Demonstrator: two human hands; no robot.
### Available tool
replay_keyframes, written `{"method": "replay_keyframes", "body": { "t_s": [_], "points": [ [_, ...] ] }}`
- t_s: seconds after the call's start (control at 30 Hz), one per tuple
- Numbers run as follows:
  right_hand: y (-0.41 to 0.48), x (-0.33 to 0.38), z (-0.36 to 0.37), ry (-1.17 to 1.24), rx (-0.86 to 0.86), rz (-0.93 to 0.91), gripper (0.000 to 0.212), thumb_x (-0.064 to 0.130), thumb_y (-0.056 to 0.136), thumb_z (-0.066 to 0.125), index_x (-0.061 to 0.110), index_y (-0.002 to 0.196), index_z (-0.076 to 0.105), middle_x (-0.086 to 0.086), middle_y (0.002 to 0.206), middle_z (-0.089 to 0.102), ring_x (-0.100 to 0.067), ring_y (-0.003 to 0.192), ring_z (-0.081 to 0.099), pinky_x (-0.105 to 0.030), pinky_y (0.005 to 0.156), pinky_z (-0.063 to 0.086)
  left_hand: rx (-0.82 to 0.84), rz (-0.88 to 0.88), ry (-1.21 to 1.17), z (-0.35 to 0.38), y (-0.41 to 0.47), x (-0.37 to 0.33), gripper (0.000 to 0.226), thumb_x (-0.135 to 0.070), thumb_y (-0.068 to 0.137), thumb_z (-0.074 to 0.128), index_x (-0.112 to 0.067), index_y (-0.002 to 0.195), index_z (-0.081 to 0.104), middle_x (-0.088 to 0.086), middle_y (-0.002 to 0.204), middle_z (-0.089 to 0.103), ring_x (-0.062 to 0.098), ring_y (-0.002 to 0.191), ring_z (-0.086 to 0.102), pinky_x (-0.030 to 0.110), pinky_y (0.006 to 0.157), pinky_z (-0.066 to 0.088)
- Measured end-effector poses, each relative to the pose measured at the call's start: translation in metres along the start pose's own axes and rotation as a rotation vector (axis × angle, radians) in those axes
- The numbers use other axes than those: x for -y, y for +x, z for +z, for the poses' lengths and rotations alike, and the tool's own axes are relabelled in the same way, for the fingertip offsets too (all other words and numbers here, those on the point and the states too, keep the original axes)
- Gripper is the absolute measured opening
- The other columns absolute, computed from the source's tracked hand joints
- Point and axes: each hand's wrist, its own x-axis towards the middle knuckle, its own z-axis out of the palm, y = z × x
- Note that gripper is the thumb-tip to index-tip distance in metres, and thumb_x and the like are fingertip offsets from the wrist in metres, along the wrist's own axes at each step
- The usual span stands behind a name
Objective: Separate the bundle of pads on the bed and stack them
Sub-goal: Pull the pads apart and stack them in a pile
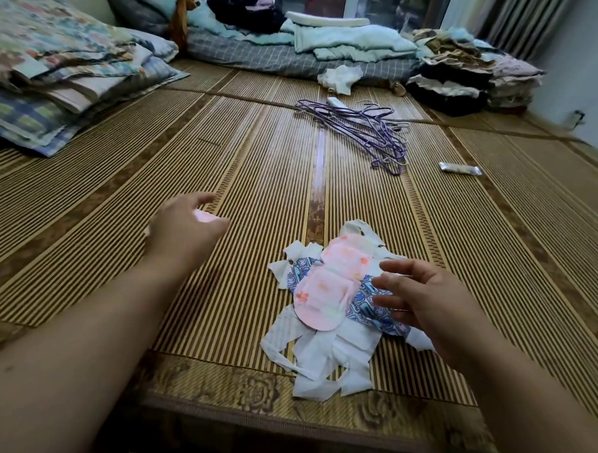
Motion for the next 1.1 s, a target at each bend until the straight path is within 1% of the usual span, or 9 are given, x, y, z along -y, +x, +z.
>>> {"method": "replay_keyframes", "body": {
  "t_s": [0.17, 0.23, 0.4, 0.5, 0.6, 0.7, 0.87, 1.0, 1.1],
  "points": [
    [0.0, -0.002, 0.005, -0.115, -0.024, -0.044, 0.013, 0.018, 0.086, 0.066, 0.022, 0.099, 0.067, -0.002, 0.091, 0.073, -0.011, 0.073, 0.073, -0.027, 0.062, 0.051, 0.332, 0.404, 0.088, 0.039, -0.054, -0.047, 0.049, -0.04, 0.077, 0.071, -0.03, 0.123, 0.057, -0.004, 0.135, 0.054, 0.009, 0.116, 0.046, 0.029, 0.093, 0.035],
    [0.0, -0.004, 0.008, -0.233, -0.015, -0.069, 0.016, 0.019, 0.086, 0.067, 0.021, 0.102, 0.066, -0.001, 0.09, 0.073, -0.01, 0.074, 0.072, -0.027, 0.066, 0.054, 0.49, 0.514, 0.274, 0.054, -0.07, -0.054, 0.054, -0.051, 0.073, 0.07, -0.035, 0.123, 0.056, -0.009, 0.134, 0.054, 0.011, 0.119, 0.046, 0.037, 0.103, 0.035],
    [0.0, -0.01, 0.01, -0.381, -0.015, -0.106, 0.017, 0.023, 0.085, 0.068, 0.027, 0.101, 0.066, 0.012, 0.082, 0.07, 0.004, 0.069, 0.067, -0.014, 0.061, 0.051, 0.705, 0.55, 0.585, 0.069, -0.08, -0.059, 0.056, -0.032, 0.073, 0.066, -0.036, 0.125, 0.043, -0.006, 0.126, 0.056, 0.02, 0.114, 0.05, 0.05, 0.099, 0.032],
    [0.002, -0.011, 0.009, -0.408, -0.02, -0.106, 0.018, 0.025, 0.084, 0.068, 0.028, 0.102, 0.067, 0.013, 0.083, 0.07, 0.001, 0.072, 0.067, -0.02, 0.066, 0.055, 0.742, 0.558, 0.619, 0.066, -0.078, -0.057, 0.045, -0.028, 0.072, 0.065, -0.034, 0.112, 0.045, -0.007, 0.118, 0.057, 0.019, 0.11, 0.05, 0.048, 0.094, 0.033],
    [0.004, -0.012, 0.009, -0.418, -0.035, -0.104, 0.017, 0.026, 0.084, 0.068, 0.028, 0.1, 0.067, 0.012, 0.085, 0.07, -0.003, 0.078, 0.067, -0.03, 0.073, 0.057, 0.576, 0.669, 0.552, 0.066, -0.079, -0.053, 0.011, -0.032, 0.079, 0.055, -0.033, 0.09, 0.054, -0.007, 0.102, 0.064, 0.02, 0.098, 0.056, 0.04, 0.09, 0.035],
    [0.006, -0.013, 0.009, -0.431, -0.04, -0.104, 0.017, 0.027, 0.084, 0.068, 0.029, 0.101, 0.067, 0.013, 0.085, 0.07, -0.002, 0.078, 0.067, -0.03, 0.073, 0.057, 0.487, 0.658, 0.461, 0.069, -0.076, -0.049, 0.022, -0.037, 0.085, 0.05, -0.026, 0.095, 0.067, -0.001, 0.095, 0.07, 0.024, 0.09, 0.062, 0.032, 0.077, 0.04],
    [0.007, -0.016, 0.011, -0.504, -0.022, -0.137, 0.026, 0.024, 0.081, 0.07, 0.027, 0.107, 0.067, 0.018, 0.083, 0.066, 0.004, 0.078, 0.063, -0.023, 0.07, 0.055, 0.587, 0.39, 0.18, 0.056, -0.063, -0.056, 0.018, -0.032, 0.09, 0.055, -0.023, 0.095, 0.071, -0.002, 0.09, 0.07, 0.019, 0.084, 0.062, 0.029, 0.069, 0.048],
    [0.005, -0.015, 0.018, -0.578, -0.011, -0.238, 0.057, 0.02, 0.074, 0.076, 0.028, 0.128, 0.057, 0.016, 0.098, 0.056, 0.002, 0.086, 0.061, -0.014, 0.073, 0.048, 0.664, 0.258, -0.169, 0.045, -0.061, -0.065, 0.022, -0.027, 0.095, 0.047, -0.026, 0.077, 0.06, -0.007, 0.076, 0.059, 0.01, 0.07, 0.055, 0.025, 0.057, 0.04],
    [0.001, -0.008, 0.02, -0.565, -0.101, -0.303, 0.083, 0.029, 0.069, 0.08, 0.041, 0.139, 0.036, 0.004, 0.117, 0.039, -0.013, 0.108, 0.045, -0.029, 0.09, 0.043, 0.861, 0.151, -0.51, 0.032, -0.062, -0.069, 0.024, -0.022, 0.097, 0.043, -0.019, 0.083, 0.062, 0.0, 0.083, 0.06, 0.014, 0.074, 0.055, 0.027, 0.066, 0.048]
  ]
}}
